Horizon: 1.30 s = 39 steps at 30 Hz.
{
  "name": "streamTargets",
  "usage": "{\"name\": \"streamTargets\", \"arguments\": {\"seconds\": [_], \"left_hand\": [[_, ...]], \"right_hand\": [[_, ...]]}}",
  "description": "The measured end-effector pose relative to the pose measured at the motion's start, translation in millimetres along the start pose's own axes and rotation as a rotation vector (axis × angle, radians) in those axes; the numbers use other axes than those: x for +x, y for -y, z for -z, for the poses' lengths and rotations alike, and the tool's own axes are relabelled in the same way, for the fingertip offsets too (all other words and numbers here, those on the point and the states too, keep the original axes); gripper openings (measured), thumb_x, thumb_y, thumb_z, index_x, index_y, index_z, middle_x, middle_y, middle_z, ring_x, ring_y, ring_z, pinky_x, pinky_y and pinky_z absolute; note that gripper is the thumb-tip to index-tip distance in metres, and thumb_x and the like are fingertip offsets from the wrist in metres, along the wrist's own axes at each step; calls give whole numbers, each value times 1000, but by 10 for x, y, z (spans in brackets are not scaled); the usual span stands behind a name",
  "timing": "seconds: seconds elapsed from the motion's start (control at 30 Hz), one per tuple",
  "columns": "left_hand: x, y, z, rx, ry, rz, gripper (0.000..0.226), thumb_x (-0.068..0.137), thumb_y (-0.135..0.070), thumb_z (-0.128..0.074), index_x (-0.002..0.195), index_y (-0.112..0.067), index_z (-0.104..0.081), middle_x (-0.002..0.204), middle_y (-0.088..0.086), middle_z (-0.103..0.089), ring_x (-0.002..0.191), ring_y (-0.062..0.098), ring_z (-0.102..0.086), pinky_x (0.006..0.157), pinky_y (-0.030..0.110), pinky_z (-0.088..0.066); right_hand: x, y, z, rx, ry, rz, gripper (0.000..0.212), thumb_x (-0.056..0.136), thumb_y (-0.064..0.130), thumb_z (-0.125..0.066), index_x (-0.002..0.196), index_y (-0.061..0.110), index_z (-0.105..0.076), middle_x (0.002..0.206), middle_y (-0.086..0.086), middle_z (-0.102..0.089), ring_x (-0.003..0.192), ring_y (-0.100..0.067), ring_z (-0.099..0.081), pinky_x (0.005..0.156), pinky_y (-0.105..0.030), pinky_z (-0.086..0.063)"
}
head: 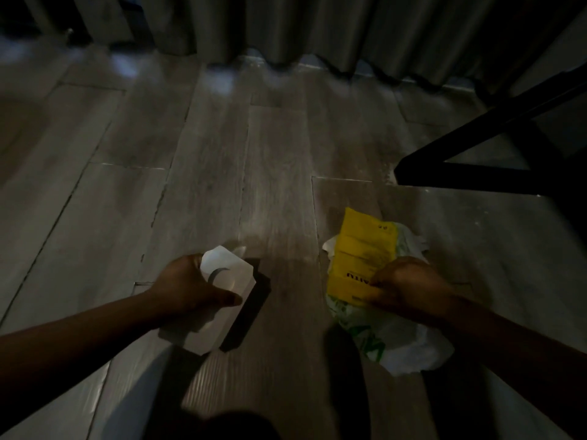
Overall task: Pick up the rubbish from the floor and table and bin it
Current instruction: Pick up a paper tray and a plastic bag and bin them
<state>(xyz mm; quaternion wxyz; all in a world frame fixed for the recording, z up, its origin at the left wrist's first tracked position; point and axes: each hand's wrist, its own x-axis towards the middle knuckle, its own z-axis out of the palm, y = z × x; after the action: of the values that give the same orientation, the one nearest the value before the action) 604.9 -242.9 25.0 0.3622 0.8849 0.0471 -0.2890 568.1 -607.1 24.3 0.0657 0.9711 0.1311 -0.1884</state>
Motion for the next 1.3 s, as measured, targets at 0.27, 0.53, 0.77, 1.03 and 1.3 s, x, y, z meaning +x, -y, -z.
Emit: {"name": "streamTargets", "arguments": {"seconds": [0.27,0.53,0.77,1.03,1.3], "left_hand": [[-5,16,46,-26,-8,45,65,70,-25,-81,126,-17,-49,118,6,-59,95,15,-51,83,30,-42],[8,39,62,-28,3,36,61,71,-24,-80,124,-18,-50,107,-1,-56,94,13,-51,85,30,-42],[27,68,20,5,-9,34,58,70,-25,-80,120,-20,-51,98,-7,-52,82,5,-48,76,21,-40],[46,132,51,-5,14,21,58,71,-25,-79,121,-20,-51,98,-9,-51,83,5,-47,80,23,-39],[9,170,124,-139,13,-13,46,69,-23,-81,95,-38,-47,86,-18,-50,80,2,-49,69,20,-41]], "right_hand": [[338,268,-104,468,-34,-525,132,50,82,-65,149,34,9,158,-3,12,145,-38,6,113,-58,-11],[534,310,-381,682,129,-595,138,47,78,-71,111,51,48,146,-8,44,144,-44,8,116,-56,-10],[595,463,-585,575,128,-503,132,57,75,-70,134,49,33,155,-11,23,141,-47,-9,111,-51,-24],[652,581,-478,647,16,-436,111,67,45,-78,152,34,-8,145,-17,-27,123,-35,-46,95,-34,-44],[633,703,-135,984,-295,-369,32,75,3,-72,107,4,-69,99,-4,-65,93,-21,-60,75,-19,-39]]}}
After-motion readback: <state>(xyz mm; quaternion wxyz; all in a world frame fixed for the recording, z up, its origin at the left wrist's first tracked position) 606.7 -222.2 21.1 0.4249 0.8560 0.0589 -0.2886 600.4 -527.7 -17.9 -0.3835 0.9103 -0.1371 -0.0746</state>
